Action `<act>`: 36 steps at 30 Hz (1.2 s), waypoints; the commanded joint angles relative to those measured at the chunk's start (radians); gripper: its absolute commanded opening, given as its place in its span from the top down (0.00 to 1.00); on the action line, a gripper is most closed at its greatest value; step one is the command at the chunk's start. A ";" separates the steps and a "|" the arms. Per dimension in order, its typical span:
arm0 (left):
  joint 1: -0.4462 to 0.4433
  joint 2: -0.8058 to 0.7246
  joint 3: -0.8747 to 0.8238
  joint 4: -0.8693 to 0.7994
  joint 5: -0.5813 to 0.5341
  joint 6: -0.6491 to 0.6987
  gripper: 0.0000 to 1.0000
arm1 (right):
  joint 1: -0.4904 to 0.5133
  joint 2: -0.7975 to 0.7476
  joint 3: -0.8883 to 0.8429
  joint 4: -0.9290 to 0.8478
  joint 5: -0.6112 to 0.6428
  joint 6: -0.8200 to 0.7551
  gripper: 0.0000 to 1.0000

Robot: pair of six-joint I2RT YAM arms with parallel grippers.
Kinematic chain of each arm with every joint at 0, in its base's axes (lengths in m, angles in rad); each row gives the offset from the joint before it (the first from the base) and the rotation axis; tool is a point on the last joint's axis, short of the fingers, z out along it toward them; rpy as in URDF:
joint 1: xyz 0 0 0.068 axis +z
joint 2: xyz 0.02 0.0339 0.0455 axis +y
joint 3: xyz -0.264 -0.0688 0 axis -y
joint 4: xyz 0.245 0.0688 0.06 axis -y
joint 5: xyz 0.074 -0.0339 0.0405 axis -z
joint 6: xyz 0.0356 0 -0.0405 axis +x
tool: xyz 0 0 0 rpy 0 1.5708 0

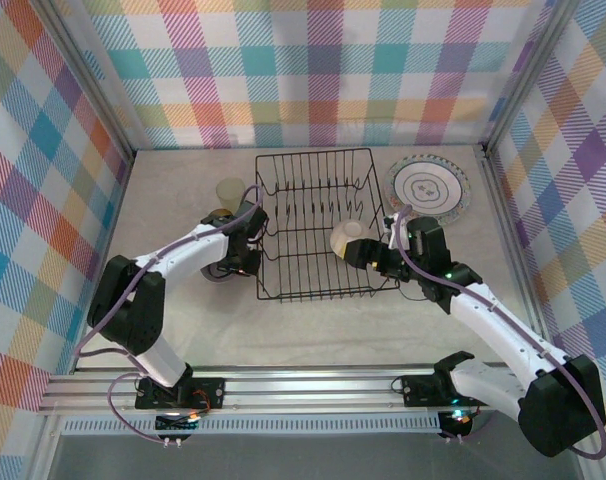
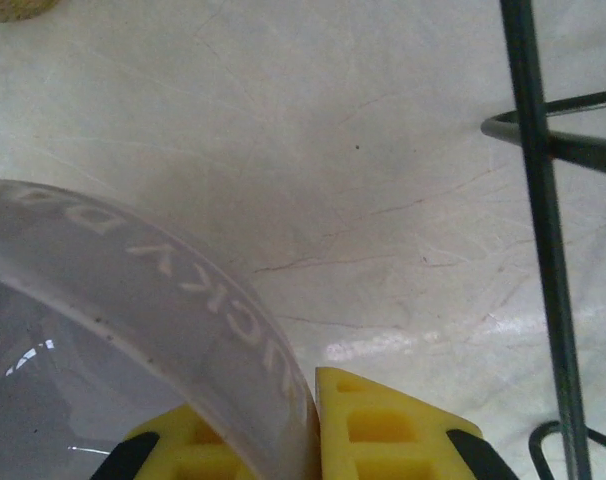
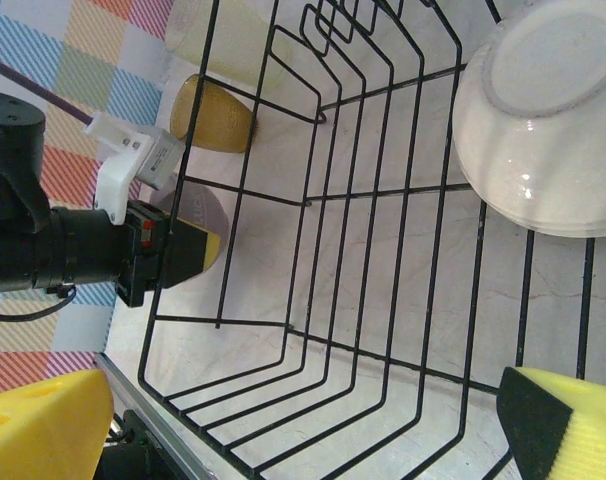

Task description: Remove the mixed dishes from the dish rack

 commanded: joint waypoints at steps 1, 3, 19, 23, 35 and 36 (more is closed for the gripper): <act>0.008 0.020 0.026 0.014 -0.041 -0.009 1.00 | -0.006 -0.017 -0.016 -0.007 -0.020 -0.020 0.01; 0.008 0.034 0.032 0.015 -0.040 -0.009 1.00 | -0.006 -0.019 -0.015 -0.010 -0.020 -0.021 0.01; 0.013 0.049 0.038 0.007 -0.013 -0.010 0.78 | -0.006 -0.020 -0.016 -0.010 -0.019 -0.014 0.01; 0.013 0.038 0.050 -0.009 -0.017 -0.009 0.70 | -0.006 -0.022 -0.013 -0.012 -0.020 -0.014 0.01; 0.013 -0.047 0.104 -0.090 -0.036 -0.001 0.37 | -0.006 -0.031 -0.012 -0.028 0.000 -0.024 0.01; 0.013 -0.056 0.108 -0.100 -0.040 0.001 0.34 | -0.006 -0.031 -0.011 -0.028 0.001 -0.025 0.01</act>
